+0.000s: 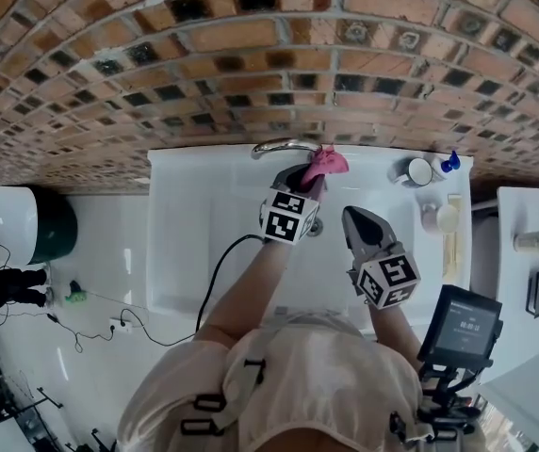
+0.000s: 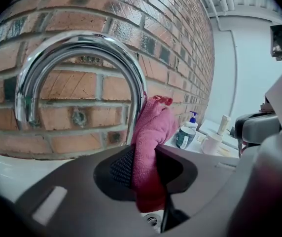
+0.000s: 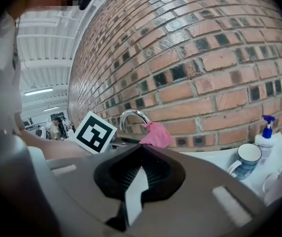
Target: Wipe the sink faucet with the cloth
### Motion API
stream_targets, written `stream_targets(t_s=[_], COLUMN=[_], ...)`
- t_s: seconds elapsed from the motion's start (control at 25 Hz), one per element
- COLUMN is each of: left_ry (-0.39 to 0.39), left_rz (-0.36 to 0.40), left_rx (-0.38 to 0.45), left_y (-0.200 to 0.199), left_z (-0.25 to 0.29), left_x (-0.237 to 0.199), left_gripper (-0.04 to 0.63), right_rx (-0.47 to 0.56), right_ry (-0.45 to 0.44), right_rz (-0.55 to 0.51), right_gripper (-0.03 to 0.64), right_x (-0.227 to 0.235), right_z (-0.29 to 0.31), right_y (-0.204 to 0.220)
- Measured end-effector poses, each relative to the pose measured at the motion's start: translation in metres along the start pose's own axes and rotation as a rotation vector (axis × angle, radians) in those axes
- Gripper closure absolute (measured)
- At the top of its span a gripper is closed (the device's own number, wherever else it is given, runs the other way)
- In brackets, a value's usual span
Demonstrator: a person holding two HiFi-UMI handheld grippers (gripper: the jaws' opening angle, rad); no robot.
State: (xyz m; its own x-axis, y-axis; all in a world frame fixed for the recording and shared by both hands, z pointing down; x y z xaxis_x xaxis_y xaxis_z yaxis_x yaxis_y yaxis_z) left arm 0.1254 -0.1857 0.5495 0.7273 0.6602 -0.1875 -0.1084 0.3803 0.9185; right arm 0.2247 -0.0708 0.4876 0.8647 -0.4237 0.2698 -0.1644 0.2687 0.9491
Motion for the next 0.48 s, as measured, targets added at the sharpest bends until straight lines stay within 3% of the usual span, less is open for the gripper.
stream_targets(t_s=[0.16,0.48], left_ry=[0.015,0.043], left_rz=[0.010,0.056], left_rx=[0.005,0.151], left_y=[-0.006,-0.061], left_z=[-0.005,-0.058], left_x=[0.006,0.023], left_gripper=[0.502,0.502], right_rx=[0.004,0.030], right_ry=[-0.008,-0.017], right_rz=[0.001,-0.031], right_gripper=[0.623,0.624], right_x=[-0.003,-0.023], right_z=[0.001,-0.005], right_y=[-0.002,-0.014])
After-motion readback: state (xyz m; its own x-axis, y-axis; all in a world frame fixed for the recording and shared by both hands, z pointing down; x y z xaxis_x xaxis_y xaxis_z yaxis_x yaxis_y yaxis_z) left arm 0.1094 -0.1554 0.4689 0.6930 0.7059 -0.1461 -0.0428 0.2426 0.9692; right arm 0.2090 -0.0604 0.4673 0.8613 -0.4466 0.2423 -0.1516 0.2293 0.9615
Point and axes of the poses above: the fingertips, and each gripper's own axes: z forward along the fingers, x to its right, y out of its underside, the point moved 5 cm from there along -z, backward along the fingers, and after that the axes turned 10 degrees about x, right-handed, at the moved point
